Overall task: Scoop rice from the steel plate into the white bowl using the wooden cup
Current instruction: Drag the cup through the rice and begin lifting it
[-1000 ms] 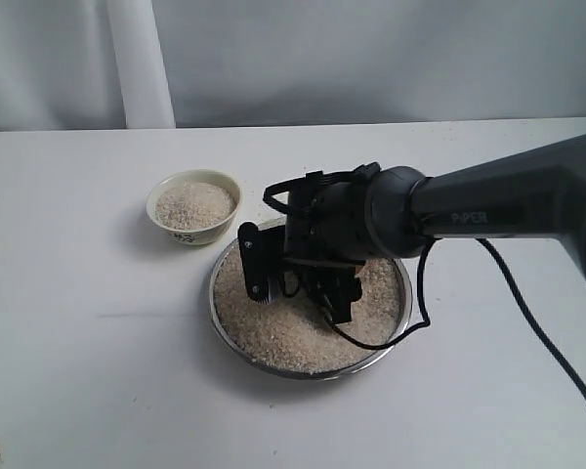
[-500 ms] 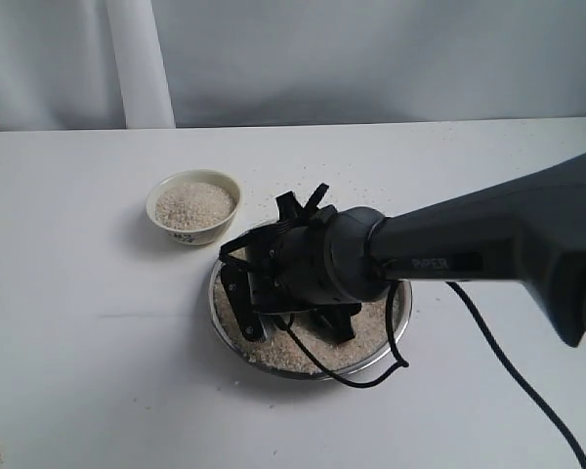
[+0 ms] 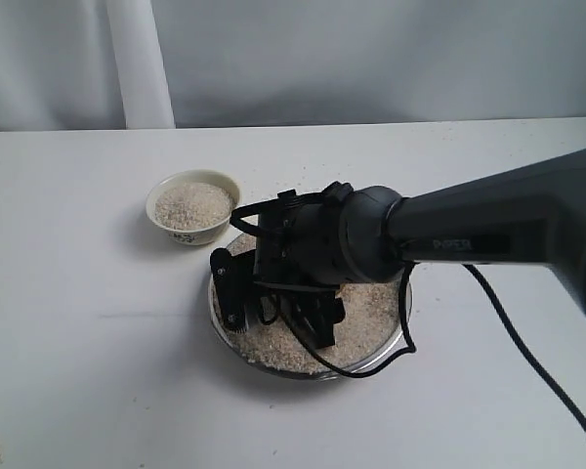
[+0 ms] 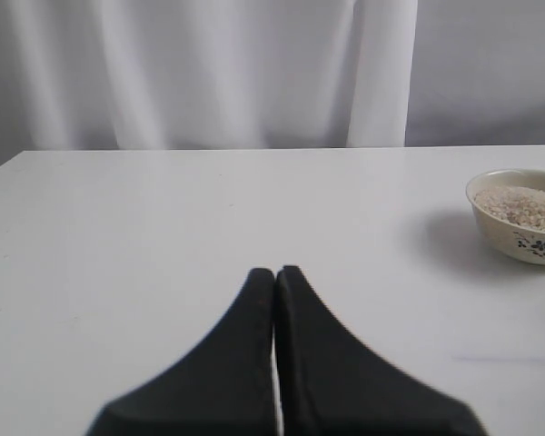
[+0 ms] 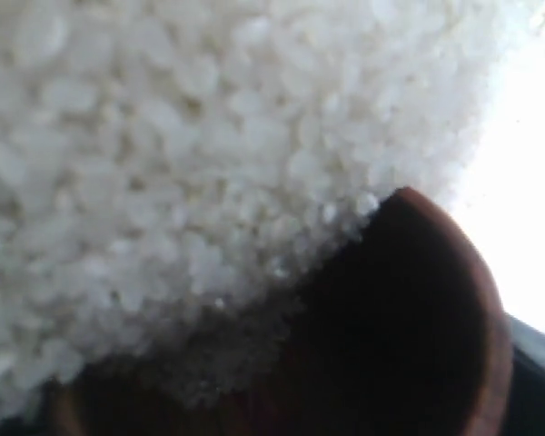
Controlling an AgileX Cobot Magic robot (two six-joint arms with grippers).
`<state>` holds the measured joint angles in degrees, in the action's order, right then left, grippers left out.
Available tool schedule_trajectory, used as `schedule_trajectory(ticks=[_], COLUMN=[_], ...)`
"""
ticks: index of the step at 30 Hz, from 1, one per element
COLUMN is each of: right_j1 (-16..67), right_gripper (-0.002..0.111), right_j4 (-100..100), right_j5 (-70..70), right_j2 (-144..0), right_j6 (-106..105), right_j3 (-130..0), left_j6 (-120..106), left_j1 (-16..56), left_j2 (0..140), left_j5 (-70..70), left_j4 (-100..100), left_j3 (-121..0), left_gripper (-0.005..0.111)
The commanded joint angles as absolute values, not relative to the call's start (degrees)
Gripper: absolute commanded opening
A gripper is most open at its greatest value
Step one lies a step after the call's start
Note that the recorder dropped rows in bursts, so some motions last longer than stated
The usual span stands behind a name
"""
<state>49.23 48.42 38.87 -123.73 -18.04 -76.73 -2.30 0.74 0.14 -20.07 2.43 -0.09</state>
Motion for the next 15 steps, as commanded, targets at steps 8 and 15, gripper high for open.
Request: schedule_trajectory(ticks=[8,15], right_j1=[45.0,37.9], right_gripper=[0.000,0.000], right_j4=[35.5,25.4], right_j5=[30.9,11.6], right_j2=[-124.4,-114.9], right_j6=[-16.6,-16.6], right_j3=[-74.3,-64.9], left_j6=[-2.1,-2.1], left_j1=[0.9,0.9], left_j2=[0.0,0.0], left_j5=[-19.7,-19.7], left_j4=[2.4,2.4], left_j3=[0.0,0.0], left_gripper=[0.000,0.000])
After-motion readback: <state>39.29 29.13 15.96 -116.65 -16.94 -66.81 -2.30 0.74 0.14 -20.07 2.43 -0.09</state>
